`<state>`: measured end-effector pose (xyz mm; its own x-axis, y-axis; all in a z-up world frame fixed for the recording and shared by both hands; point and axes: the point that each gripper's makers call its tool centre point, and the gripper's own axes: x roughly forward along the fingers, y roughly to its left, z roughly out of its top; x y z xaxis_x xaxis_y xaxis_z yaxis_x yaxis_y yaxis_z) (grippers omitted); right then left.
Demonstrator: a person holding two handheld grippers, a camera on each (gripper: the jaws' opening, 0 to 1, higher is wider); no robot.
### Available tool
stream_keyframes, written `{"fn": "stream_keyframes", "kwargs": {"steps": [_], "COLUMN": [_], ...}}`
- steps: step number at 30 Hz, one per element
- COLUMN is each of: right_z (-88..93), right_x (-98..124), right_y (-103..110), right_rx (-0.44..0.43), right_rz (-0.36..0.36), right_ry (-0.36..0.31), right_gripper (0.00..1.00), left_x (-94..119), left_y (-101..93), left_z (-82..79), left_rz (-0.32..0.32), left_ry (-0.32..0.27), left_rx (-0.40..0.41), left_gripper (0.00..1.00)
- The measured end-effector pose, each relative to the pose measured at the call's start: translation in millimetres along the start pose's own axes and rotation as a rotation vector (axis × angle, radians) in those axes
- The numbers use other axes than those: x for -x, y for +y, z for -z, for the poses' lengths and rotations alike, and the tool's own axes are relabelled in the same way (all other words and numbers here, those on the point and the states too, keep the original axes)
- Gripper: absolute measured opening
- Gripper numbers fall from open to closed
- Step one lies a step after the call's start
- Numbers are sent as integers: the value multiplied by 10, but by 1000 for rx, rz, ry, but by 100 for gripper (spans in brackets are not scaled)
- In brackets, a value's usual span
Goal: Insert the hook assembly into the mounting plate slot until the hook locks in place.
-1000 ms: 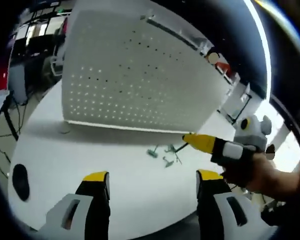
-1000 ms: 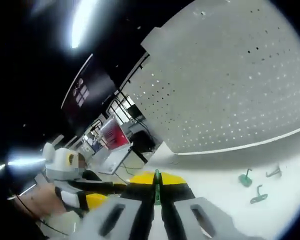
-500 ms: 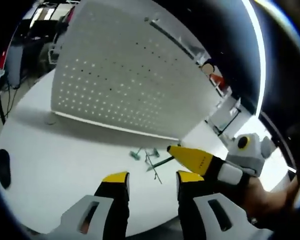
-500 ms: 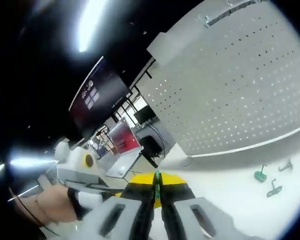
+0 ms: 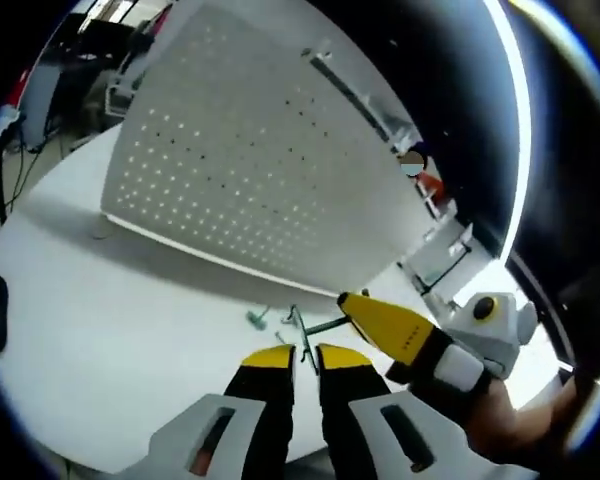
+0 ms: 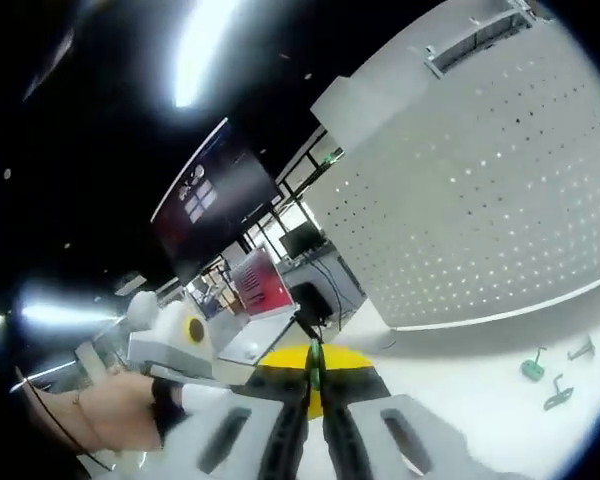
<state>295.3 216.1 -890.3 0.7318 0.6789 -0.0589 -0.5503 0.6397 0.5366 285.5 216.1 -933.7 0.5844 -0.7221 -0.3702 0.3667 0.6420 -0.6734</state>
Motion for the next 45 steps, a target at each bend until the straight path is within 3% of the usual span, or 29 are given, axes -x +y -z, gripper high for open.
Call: {"fn": "stream_keyframes", "kwargs": {"steps": [9,21,28,34,39,45], "right_z": [-7,7,-4,-139,-96,-110], "right_x": [21,49,39,79,73,36], "right_y": [35,80,125,183,226,245], "right_rx": [41,94,124,103,71,37], "right_rz": [-2,5,-2,-39,-65,-61], "right_ry": [-12,-2,52,72,116,101], "right_gripper": [0,0,0,7,7,8], "left_x": [-1,23,65,125,135,160], "left_y": [-18,5,10,12,-73,-167], "left_z": [-15,-52,-118,-242,-318,-411], "left_rz": [7,-22,-43,-63,-58,-59], "left_ry": [-4,-15,-25,-58,-73,-128], "left_rx": [5,-57,-180,-262,-398,-500], "left_gripper": [5,1,1,1,1,1]}}
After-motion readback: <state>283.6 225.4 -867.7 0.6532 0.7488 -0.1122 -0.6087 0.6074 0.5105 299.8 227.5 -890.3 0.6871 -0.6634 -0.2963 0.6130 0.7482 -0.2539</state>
